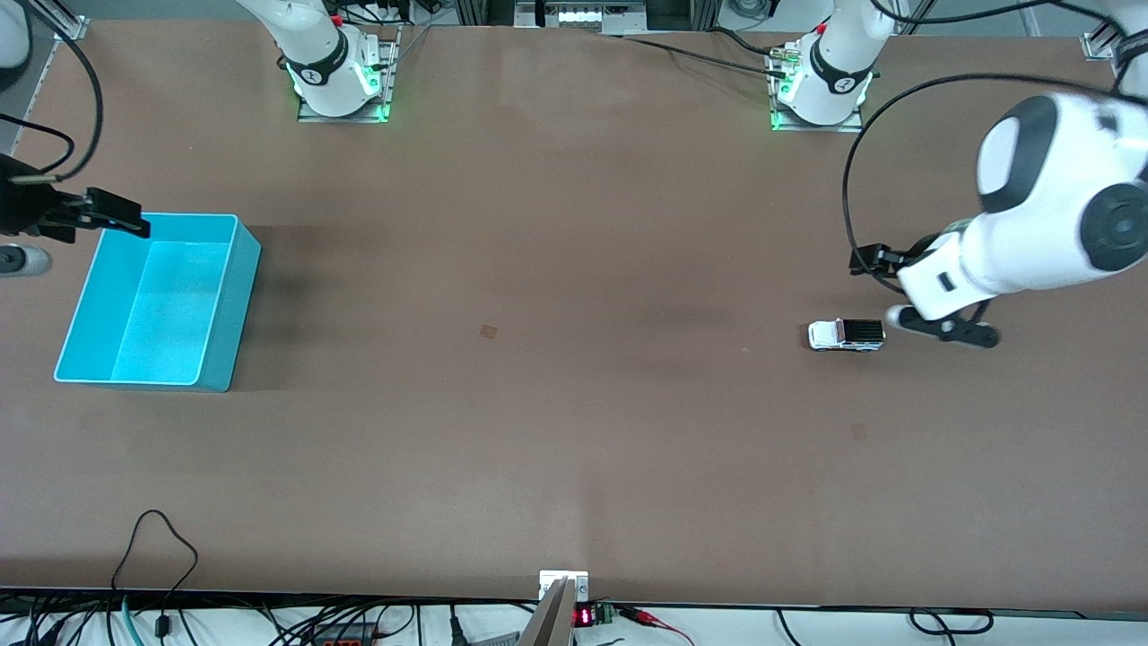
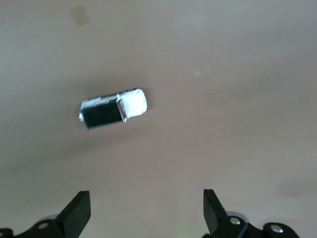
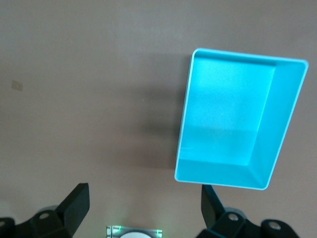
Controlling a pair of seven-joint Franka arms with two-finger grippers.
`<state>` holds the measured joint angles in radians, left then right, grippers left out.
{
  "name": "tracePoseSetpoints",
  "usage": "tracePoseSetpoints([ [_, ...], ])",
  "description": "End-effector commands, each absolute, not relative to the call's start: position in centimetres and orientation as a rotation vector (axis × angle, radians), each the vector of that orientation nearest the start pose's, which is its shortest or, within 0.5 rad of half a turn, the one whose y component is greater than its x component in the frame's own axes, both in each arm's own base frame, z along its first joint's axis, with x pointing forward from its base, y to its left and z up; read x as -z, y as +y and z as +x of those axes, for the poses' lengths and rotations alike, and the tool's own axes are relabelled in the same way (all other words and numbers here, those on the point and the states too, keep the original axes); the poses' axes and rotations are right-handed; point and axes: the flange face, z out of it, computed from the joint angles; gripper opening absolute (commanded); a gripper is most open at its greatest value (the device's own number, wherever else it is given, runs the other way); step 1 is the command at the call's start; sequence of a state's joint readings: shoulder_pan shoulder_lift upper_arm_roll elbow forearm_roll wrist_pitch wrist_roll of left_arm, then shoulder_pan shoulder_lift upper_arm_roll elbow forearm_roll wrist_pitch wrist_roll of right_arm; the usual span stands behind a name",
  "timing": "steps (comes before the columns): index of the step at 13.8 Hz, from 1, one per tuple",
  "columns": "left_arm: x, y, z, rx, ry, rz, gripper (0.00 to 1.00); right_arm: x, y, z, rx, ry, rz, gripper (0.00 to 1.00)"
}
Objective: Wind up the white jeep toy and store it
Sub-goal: 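Move the left gripper over the white toy jeep, then lower the left gripper and grasp the white jeep's body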
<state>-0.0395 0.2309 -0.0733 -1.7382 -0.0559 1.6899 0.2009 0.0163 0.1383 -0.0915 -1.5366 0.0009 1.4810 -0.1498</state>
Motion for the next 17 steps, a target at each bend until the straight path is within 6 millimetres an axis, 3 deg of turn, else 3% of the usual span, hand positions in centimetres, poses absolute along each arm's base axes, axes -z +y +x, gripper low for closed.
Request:
tracePoseSetpoints([
  [1, -38.8, -6.1, 58.1, -0.424, 0.808, -3.099, 1.0, -53.2, -4.1, 58.2, -0.429, -0.103, -3.095, 1.0],
  [4, -34.8, -5.0, 58.6, -0.468, 1.165, -3.014, 1.0, -51.8, -4.5, 57.8, -0.548, -0.087, -3.071, 1.0],
  [7, -32.2, -4.5, 59.3, -0.334, 1.632, -2.801, 1.0, -51.1, -5.2, 57.7, -0.584, -0.089, -3.058, 1.0],
  [10, -29.6, -3.7, 58.5, -0.236, 1.959, -2.592, 1.0, -51.0, -5.2, 57.4, -0.629, -0.095, -3.054, 1.0],
  [13, -27.3, -3.4, 57.6, -0.183, 2.164, -2.372, 1.0, -50.6, -4.9, 57.5, -0.645, -0.095, -3.043, 1.0],
  [17, -24.8, -2.2, 56.4, -0.142, 2.263, -2.268, 1.0, -50.4, -4.4, 57.5, -0.654, -0.102, -3.041, 1.0],
])
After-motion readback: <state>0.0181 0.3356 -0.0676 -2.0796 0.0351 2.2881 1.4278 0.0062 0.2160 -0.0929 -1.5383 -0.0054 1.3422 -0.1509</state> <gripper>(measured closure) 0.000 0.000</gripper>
